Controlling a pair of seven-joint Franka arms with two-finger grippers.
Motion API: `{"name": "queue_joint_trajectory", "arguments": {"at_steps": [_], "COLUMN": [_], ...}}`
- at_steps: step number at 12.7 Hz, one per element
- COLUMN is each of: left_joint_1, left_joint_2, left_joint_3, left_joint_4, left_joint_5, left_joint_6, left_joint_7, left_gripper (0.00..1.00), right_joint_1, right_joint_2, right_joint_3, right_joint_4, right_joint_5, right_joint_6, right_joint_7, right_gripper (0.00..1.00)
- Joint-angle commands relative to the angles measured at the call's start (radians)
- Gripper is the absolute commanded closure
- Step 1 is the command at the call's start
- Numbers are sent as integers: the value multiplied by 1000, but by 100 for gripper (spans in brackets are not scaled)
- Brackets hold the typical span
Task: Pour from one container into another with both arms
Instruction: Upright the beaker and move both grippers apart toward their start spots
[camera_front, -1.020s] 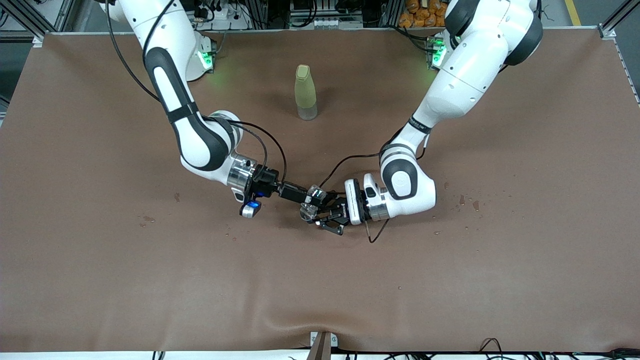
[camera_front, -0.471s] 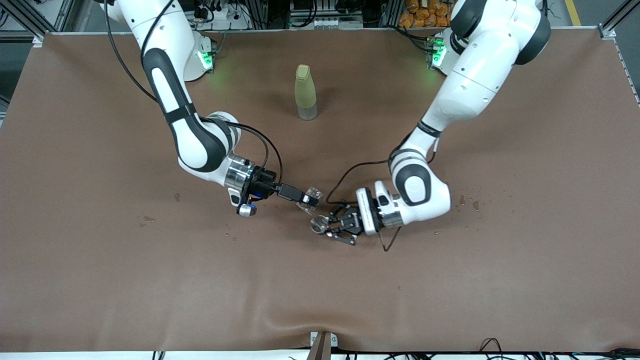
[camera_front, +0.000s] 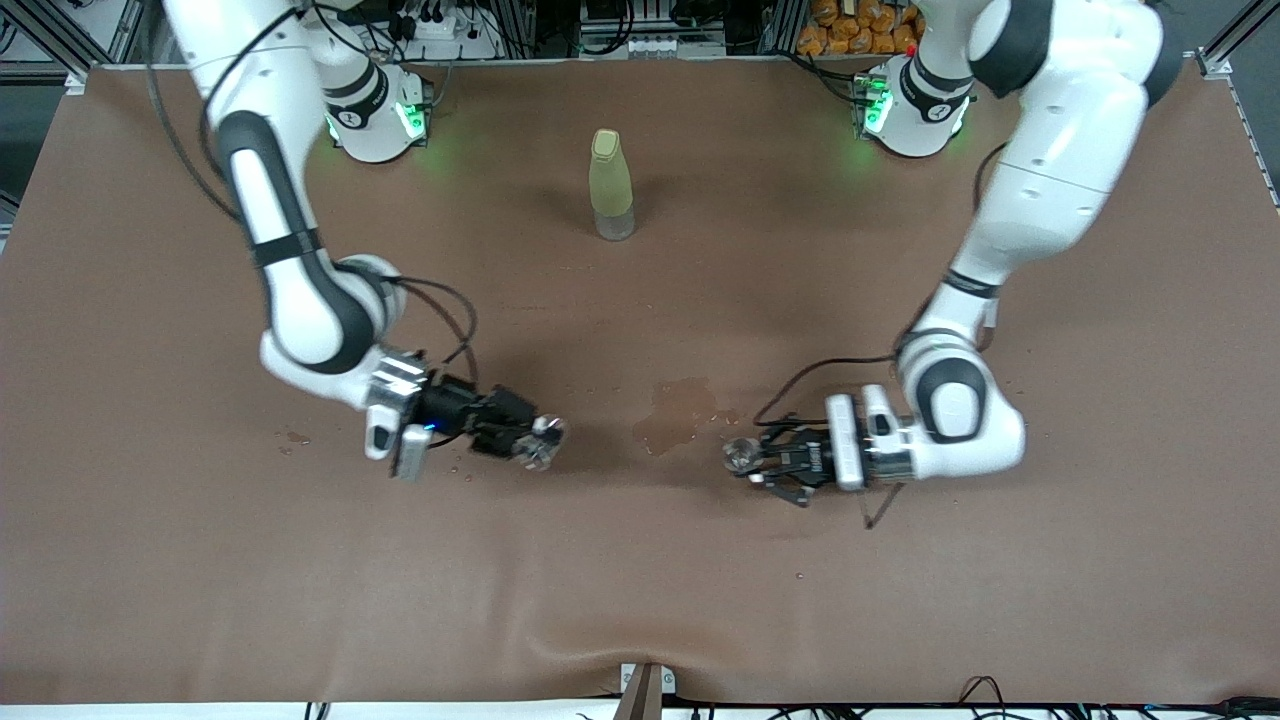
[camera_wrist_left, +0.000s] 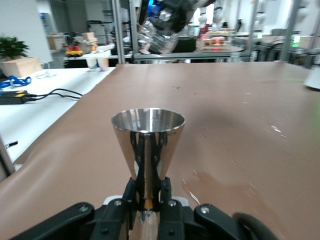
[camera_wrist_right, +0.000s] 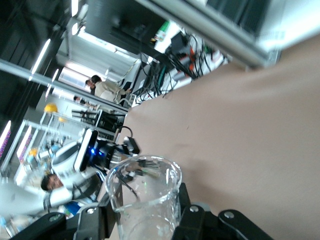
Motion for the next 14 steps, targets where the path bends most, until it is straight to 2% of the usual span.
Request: {"name": "queue_joint_trajectory", "arguments": {"at_steps": [1,4,6,8,11,14], "left_joint_1": [128,270,350,421,462,495], "left_joint_2": [-61,-58,-46,-29,-18,32], "left_joint_3": [-10,-10,-10,-10,-8,-7], "left_joint_4": [-54,-54,-55,-89,-110,-109], "left_joint_5": [124,248,314,351,384,388], "left_joint_6": [-144,-299,-373,-397,-398,-398], "left_joint_7": [-14,-3,63,150,193,235], "left_gripper": [100,100,100,100,100,100], "right_joint_1": [-129,-285,-423,-547,-731,-793], "right_joint_2": [17,58,108,156,220,372], "right_joint_3": [16,16,16,16,19,21], "right_joint_4": [13,9,30,65,111,232], "right_joint_5": [-108,-211,-349,-482,-607,-616], "right_joint_6": [-127,-320,-428,-515,-577,-675], "right_joint_7": [-169,-379,-505,-629,-874,-1108], "right_gripper": [100,100,100,100,99,92]}}
